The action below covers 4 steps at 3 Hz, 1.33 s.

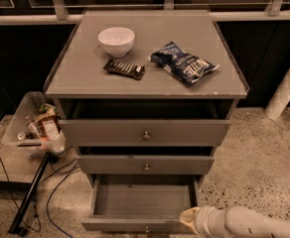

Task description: Close bottom drawer

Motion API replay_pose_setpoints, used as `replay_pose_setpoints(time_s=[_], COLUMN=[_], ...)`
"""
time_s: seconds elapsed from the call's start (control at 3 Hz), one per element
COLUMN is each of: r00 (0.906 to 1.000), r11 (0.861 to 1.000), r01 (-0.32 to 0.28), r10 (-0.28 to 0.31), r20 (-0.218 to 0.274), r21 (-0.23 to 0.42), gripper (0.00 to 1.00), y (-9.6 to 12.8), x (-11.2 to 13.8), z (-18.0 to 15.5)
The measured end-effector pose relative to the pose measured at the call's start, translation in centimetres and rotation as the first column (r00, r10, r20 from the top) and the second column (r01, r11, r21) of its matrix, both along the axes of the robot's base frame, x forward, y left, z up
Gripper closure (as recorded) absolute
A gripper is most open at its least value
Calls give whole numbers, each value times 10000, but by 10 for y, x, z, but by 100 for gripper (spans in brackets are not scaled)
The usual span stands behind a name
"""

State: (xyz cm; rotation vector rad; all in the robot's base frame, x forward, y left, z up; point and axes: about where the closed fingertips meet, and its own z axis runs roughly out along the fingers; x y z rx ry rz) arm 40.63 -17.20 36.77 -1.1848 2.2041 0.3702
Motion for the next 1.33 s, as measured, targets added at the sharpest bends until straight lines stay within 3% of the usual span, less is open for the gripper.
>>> replay_pose_setpoints(time_s=[0.67, 1.33], r00=[9995, 9895], r11=[9992, 9891], r01=[-320, -1431], r10=[319, 1422], r20=[-55, -276], r21=[-237, -353], gripper=[100, 100], y=[6, -5], x=[-4, -17], z=[-8, -68])
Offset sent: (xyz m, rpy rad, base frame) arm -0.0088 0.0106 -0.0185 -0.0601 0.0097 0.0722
